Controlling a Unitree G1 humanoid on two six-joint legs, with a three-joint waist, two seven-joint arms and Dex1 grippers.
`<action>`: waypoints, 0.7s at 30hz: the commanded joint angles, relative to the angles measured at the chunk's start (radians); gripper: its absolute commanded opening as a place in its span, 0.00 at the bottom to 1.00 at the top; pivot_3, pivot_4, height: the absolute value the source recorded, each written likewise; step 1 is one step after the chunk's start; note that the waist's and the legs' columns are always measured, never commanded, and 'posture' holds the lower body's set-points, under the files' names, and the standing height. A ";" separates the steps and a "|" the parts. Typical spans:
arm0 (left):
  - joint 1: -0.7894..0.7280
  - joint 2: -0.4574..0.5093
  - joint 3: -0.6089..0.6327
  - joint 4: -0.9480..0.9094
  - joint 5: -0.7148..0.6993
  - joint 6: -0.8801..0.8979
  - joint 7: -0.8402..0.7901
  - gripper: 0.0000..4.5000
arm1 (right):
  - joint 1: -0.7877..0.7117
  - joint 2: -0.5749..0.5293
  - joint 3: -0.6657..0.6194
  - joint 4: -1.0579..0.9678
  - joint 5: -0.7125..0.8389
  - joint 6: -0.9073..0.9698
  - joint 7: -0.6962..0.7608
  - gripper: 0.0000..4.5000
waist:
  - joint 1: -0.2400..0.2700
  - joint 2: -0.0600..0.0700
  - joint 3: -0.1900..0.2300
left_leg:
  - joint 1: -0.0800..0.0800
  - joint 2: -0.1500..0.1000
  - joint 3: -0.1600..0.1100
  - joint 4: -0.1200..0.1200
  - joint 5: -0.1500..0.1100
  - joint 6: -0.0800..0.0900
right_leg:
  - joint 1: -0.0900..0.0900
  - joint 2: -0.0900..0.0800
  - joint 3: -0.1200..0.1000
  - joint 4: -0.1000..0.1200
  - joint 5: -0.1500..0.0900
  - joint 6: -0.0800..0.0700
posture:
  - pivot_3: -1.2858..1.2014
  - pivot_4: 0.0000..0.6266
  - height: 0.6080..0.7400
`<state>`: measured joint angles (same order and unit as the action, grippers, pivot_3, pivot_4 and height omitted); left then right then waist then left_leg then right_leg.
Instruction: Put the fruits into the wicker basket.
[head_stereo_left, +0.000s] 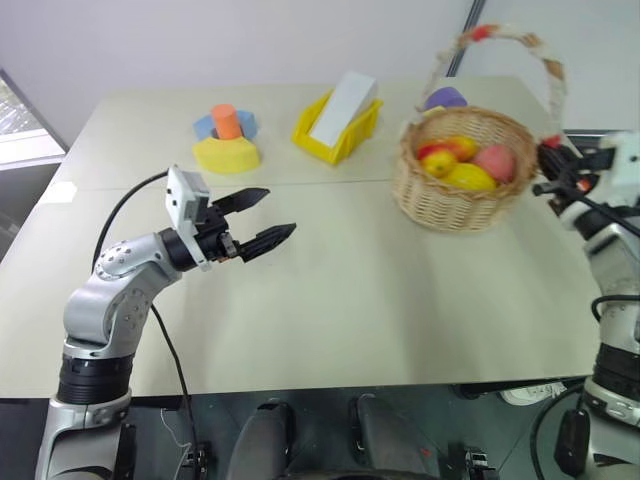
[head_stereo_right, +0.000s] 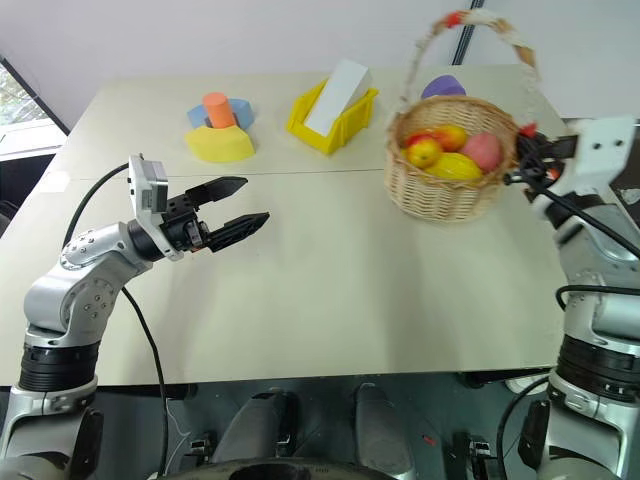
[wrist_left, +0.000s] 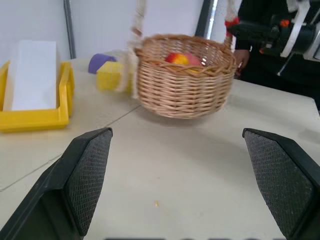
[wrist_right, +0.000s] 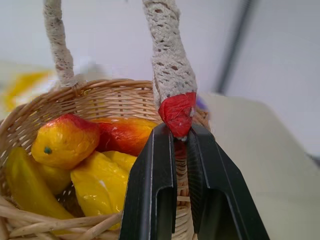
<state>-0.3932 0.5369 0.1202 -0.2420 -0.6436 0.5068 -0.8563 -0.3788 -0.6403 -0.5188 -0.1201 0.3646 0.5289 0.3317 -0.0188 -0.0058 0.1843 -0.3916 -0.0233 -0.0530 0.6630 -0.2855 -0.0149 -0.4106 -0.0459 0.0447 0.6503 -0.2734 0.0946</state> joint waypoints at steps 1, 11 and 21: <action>-0.027 -0.010 -0.011 0.001 0.003 -0.028 -0.012 1.00 | -0.020 -0.028 -0.090 0.051 -0.010 -0.060 -0.052 0.01 | 0.000 0.000 0.000 | 0.000 0.000 0.000 0.000 0.000 0.000 | 0.000 0.000 0.000 0.000 0.000 0.000 | 0.52 0.24 1.00; -0.034 -0.018 -0.016 0.008 0.009 -0.036 -0.005 1.00 | 0.008 -0.028 -0.068 0.107 -0.045 -0.107 -0.069 0.40 | 0.002 0.000 0.000 | 0.001 0.001 0.001 0.000 0.000 0.000 | 0.000 0.001 0.001 0.001 0.000 0.000 | 0.52 0.24 1.00; 0.066 0.031 0.053 0.048 0.058 -0.061 0.043 1.00 | 0.241 -0.050 -0.182 -0.015 0.075 -0.115 0.096 0.74 | 0.006 0.000 0.000 | 0.000 0.001 0.001 0.000 0.000 0.001 | 0.001 0.001 0.002 0.000 0.000 0.000 | 0.52 0.24 1.00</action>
<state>-0.3230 0.5584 0.1427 -0.1828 -0.5944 0.4693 -0.8215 -0.1426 -0.6707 -0.6617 -0.0715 0.3973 0.4219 0.3930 -0.0131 -0.0054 0.1843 -0.3910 -0.0226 -0.0522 0.6632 -0.2860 -0.0140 -0.4094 -0.0451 0.0465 0.6500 -0.2734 0.0949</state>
